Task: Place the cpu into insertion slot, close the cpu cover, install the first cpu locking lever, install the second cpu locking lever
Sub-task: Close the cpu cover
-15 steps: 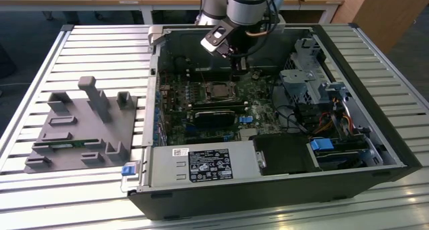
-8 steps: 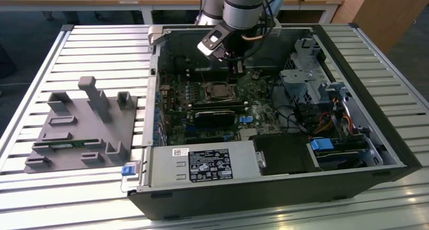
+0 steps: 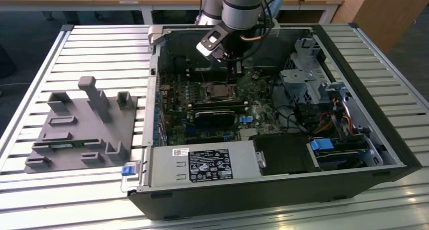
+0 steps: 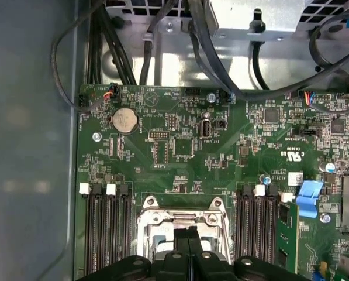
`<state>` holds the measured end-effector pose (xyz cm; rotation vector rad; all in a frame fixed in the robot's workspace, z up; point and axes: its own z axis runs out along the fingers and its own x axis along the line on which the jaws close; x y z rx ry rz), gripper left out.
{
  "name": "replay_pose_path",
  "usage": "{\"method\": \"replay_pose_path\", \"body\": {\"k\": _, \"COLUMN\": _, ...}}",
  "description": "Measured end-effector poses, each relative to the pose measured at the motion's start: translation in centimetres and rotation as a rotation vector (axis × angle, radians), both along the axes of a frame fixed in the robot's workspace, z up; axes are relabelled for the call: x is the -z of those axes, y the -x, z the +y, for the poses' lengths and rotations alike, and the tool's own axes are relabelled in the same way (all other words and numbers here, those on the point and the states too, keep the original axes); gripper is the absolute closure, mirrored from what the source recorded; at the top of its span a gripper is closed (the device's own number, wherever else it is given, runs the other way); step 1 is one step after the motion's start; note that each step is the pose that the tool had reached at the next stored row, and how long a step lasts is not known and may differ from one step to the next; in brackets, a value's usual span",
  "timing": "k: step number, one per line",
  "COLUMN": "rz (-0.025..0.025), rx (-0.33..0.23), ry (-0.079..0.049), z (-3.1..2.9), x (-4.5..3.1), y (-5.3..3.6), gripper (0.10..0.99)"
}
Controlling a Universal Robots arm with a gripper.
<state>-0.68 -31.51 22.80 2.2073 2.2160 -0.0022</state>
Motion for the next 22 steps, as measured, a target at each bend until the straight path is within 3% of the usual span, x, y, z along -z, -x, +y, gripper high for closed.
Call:
{"method": "replay_pose_path", "body": {"k": 16, "rz": 0.0000, "rx": 0.000, "ry": 0.000, "z": -0.07, "x": 0.39, "y": 2.65, "gripper": 0.976}}
{"method": "replay_pose_path", "body": {"k": 22, "rz": 0.0000, "rx": 0.000, "ry": 0.000, "z": -0.07, "x": 0.55, "y": 2.99, "gripper": 0.976}}
